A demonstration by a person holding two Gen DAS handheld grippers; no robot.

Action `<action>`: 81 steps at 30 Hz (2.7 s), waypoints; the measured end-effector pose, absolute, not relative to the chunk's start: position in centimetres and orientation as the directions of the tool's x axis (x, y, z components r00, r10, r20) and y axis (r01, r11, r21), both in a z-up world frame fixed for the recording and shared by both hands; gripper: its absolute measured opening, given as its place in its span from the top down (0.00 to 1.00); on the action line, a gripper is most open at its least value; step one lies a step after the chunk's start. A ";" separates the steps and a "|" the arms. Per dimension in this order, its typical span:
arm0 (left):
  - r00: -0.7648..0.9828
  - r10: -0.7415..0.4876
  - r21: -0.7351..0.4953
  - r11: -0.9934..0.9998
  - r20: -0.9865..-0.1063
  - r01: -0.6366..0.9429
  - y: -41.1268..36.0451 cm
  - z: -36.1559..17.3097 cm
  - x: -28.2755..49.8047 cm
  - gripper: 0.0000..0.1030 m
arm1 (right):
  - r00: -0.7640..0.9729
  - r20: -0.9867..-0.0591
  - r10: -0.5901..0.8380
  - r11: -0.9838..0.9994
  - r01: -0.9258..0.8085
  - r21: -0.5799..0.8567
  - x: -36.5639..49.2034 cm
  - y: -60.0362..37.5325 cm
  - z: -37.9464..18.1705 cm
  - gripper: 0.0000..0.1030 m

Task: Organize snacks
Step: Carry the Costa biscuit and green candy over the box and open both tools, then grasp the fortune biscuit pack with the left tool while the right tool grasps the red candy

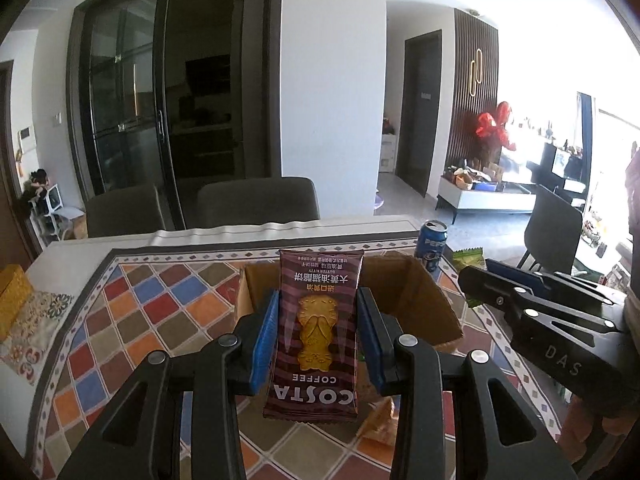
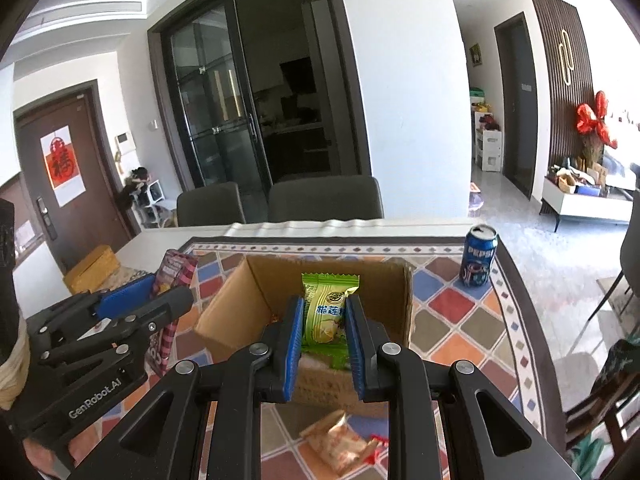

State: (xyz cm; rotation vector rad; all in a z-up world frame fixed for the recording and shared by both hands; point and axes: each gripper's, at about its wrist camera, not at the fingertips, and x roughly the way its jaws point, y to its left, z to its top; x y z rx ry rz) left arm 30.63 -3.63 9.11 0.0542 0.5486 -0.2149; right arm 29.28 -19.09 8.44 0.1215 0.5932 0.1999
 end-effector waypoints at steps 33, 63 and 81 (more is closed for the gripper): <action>0.760 -0.204 0.009 0.964 -0.617 0.267 -5.9 5.1 32.3 0.40 | 0.761 -0.618 0.196 0.980 -0.137 0.142 32.1 -19.9 5.8 0.62; 0.552 -0.302 -0.023 0.890 -0.777 0.455 -11.3 -7.3 30.8 0.22 | 0.601 -0.784 0.155 0.983 -0.019 0.180 26.4 -23.6 -5.6 0.62; 0.443 -0.371 -0.107 0.851 -0.816 0.515 -11.9 -11.4 34.1 0.18 | 0.536 -0.839 0.098 0.990 0.035 0.138 26.7 -23.5 -8.5 0.62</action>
